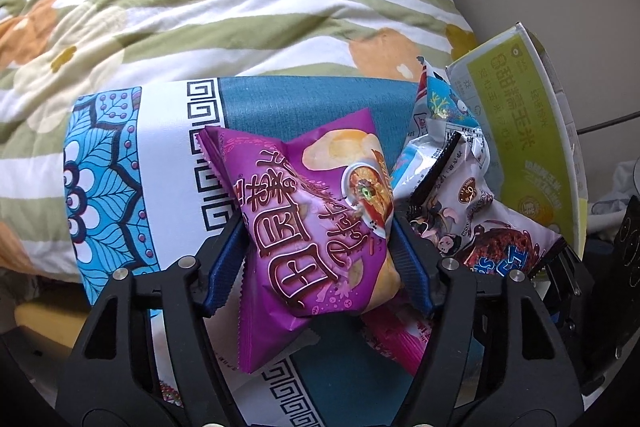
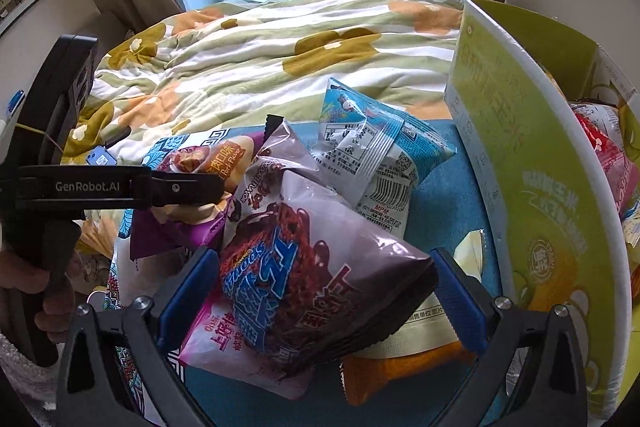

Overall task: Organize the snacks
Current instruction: 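Grasp the purple chip bag with the left tool while the right tool grasps the dark chocolate-snack bag, then carry both bags over the cardboard box and open both tools to drop them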

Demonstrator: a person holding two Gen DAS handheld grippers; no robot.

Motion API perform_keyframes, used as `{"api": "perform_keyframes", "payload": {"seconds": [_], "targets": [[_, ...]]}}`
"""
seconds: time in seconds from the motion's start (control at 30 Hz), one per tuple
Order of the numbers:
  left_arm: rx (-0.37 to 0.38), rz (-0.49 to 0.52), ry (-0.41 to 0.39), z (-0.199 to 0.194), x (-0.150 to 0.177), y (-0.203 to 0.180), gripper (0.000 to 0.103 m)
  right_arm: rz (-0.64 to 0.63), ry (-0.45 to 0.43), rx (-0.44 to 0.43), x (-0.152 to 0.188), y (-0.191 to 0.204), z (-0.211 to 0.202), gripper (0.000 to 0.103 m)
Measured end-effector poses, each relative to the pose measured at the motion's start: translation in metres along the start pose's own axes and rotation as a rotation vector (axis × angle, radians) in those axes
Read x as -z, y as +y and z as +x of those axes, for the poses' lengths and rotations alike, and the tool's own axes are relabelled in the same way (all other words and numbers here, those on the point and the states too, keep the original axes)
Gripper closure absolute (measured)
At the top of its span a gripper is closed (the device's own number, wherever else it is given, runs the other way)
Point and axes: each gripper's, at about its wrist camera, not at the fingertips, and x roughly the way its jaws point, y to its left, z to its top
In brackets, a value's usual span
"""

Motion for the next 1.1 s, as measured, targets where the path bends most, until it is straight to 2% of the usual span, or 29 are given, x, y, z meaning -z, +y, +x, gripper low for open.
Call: {"api": "perform_keyframes", "payload": {"seconds": [0.07,0.2,0.27,0.4,0.53,0.77,0.93,1.1], "targets": [[-0.005,-0.001,-0.006,-0.002,0.000,0.001,0.043,-0.005,0.001,-0.003,0.000,0.002,0.001,0.000],[-0.009,-0.004,-0.011,-0.007,0.002,0.003,0.044,-0.016,-0.008,-0.005,-0.003,0.004,0.002,0.002],[-0.008,-0.005,-0.017,-0.009,0.003,0.004,0.046,-0.025,0.002,-0.009,-0.004,0.005,0.005,0.014],[-0.016,0.006,-0.031,-0.014,0.004,0.003,0.046,-0.043,0.016,-0.018,-0.004,0.007,0.010,0.018],[-0.021,0.006,-0.046,-0.021,0.006,0.004,0.046,-0.044,0.025,-0.042,-0.003,0.010,0.011,0.035],[-0.019,0.002,-0.088,-0.041,0.012,0.003,0.046,-0.045,0.000,-0.050,0.000,0.012,-0.002,0.055],[-0.021,-0.012,-0.133,-0.064,0.020,0.001,0.046,-0.048,-0.017,-0.041,0.001,0.013,-0.014,0.061],[-0.036,-0.023,-0.183,-0.092,0.029,-0.005,0.046,-0.039,-0.051,-0.040,0.001,0.012,-0.035,0.061]]}}
